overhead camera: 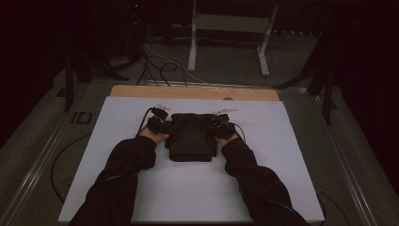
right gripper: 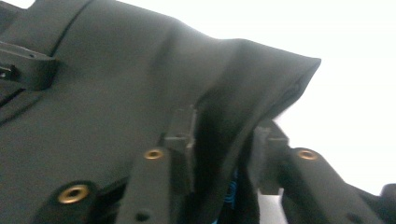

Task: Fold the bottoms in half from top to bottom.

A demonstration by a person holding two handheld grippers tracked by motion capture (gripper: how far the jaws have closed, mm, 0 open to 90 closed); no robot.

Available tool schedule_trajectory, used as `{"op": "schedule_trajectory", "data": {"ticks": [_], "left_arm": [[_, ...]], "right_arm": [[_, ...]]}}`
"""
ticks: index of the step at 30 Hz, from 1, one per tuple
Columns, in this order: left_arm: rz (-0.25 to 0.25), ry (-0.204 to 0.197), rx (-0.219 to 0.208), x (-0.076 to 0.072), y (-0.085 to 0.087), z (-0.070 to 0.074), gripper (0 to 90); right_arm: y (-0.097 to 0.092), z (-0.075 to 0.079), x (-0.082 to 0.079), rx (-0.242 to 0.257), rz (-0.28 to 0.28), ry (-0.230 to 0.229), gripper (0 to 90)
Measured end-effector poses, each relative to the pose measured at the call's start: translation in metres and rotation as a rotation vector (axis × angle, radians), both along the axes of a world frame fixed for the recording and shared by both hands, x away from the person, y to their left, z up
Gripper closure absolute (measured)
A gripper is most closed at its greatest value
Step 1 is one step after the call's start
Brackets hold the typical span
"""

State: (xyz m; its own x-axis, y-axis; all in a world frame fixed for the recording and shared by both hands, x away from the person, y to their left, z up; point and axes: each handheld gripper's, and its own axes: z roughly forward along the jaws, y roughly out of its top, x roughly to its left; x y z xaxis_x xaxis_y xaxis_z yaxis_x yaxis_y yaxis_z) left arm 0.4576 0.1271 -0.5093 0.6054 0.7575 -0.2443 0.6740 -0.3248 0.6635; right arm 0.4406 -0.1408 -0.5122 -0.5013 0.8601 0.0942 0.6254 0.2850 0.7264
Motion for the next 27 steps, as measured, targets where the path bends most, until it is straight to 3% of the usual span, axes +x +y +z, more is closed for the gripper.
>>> {"op": "schedule_trajectory", "data": {"ticks": [2, 5, 8, 11, 17, 19, 21, 27], "left_arm": [[0.017, -0.009, 0.000, -0.001, 0.003, 0.002, 37.6], [0.023, -0.021, -0.046, -0.002, 0.010, 0.005, 33.2], [-0.009, -0.042, -0.081, -0.007, 0.013, 0.010, 23.7], [-0.020, -0.076, -0.082, -0.012, 0.014, 0.016, 17.7], [-0.075, -0.103, -0.120, -0.026, 0.012, 0.027, 5.8], [-0.108, -0.129, -0.138, -0.036, 0.010, 0.034, 1.7], [-0.124, -0.156, -0.133, -0.042, 0.008, 0.037, 0.5], [-0.165, -0.180, -0.137, -0.054, 0.001, 0.046, 0.4]], "right_arm": [[-0.002, 0.002, 0.000, 0.004, 0.011, -0.006, 57.8], [-0.003, 0.007, -0.002, 0.006, 0.021, -0.013, 49.9], [-0.005, 0.011, -0.003, 0.020, 0.028, -0.021, 42.8], [-0.005, 0.016, -0.005, 0.042, 0.035, -0.028, 37.7], [-0.004, 0.024, -0.010, 0.055, 0.082, -0.039, 25.8], [-0.004, 0.028, -0.014, 0.068, 0.112, -0.057, 18.7], [-0.004, 0.031, -0.017, 0.082, 0.111, -0.066, 16.1], [-0.003, 0.036, -0.023, 0.086, 0.136, -0.084, 13.5]]}}
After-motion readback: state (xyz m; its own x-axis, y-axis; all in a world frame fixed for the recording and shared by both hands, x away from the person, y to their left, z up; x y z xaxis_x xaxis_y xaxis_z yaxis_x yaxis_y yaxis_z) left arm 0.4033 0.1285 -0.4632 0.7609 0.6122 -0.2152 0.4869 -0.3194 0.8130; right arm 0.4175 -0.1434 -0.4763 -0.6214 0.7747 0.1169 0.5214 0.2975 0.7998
